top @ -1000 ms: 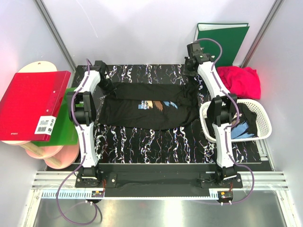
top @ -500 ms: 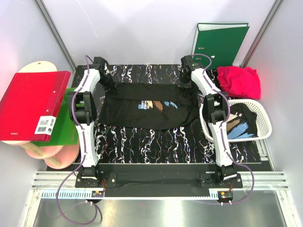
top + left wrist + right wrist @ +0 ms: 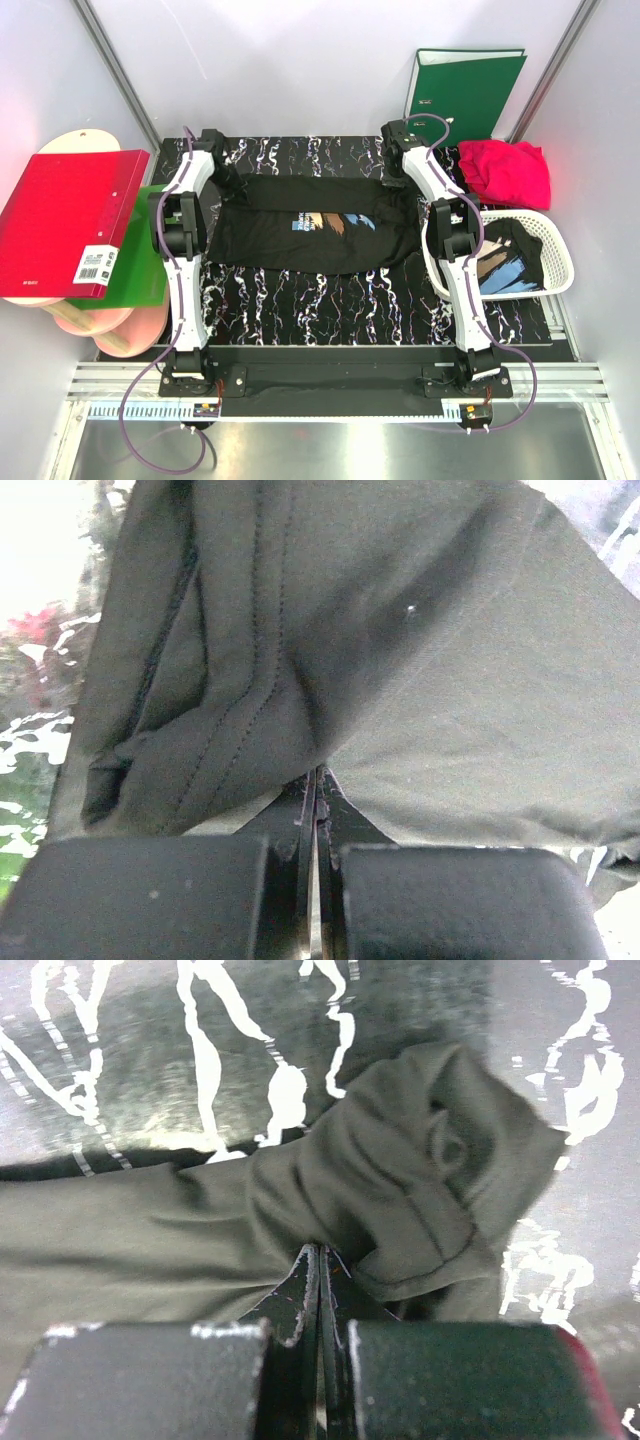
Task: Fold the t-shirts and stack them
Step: Fold the flattened tshirt in 1/3 of the way
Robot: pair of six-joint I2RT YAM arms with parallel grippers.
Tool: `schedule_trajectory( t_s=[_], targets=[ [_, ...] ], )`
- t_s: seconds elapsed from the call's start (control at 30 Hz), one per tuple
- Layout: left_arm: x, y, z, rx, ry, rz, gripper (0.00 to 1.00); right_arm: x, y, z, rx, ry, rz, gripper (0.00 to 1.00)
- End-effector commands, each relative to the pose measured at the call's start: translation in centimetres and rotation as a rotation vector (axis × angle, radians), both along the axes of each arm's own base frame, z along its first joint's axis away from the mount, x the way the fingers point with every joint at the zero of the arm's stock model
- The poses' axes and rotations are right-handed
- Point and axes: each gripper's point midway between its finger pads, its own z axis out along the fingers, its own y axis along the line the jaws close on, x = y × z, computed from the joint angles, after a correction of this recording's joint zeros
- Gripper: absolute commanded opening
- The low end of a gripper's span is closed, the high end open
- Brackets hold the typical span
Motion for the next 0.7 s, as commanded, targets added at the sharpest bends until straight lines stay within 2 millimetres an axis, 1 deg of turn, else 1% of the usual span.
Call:
schedule_trajectory(
  t_s=[0.0,0.2,0.23,0.33,0.4,0.43,0.47,0.57,0.67],
  targets=[
    [-0.4,2.2,-1.2,0.122,0.047,0.051,0.0,0.5,-1.9,2.2,-0.103,-0.057,-0.034,0.0],
    [-0.8,2.9,-1.3,0.164,0.065,0.07,0.0,0.6,-4.5,1.2,-0.207,-0.046,-0.081,0.0],
    [-0.9,3.0,-1.3,0.169,0.066,0.072,0.0,0.7,-5.5,1.1,-0.236,-0.046,-0.099,0.0],
    [-0.9,3.0,-1.2,0.173,0.068,0.072,0.0,0.8,-7.5,0.6,-0.303,-0.036,-0.132,0.0],
    [-1.1,3.3,-1.2,0.185,0.075,0.076,0.0,0.8,-9.4,0.2,-0.361,-0.025,-0.162,0.0],
    [-1.0,3.5,-1.1,0.195,0.071,0.08,0.0,0.7,-9.9,0.2,-0.379,-0.023,-0.17,0.0],
    [-1.1,3.5,-1.0,0.197,0.071,0.078,0.0,0.8,-10.8,0.3,-0.397,-0.022,-0.184,0.0],
    [-1.2,3.6,-0.9,0.2,0.073,0.085,0.0,0.6,-12.5,-0.1,-0.439,-0.004,-0.209,0.0],
    [-0.7,3.3,-0.1,0.189,0.05,0.083,0.0,0.6,-13.1,0.7,-0.444,-0.016,-0.236,0.0]
  ],
)
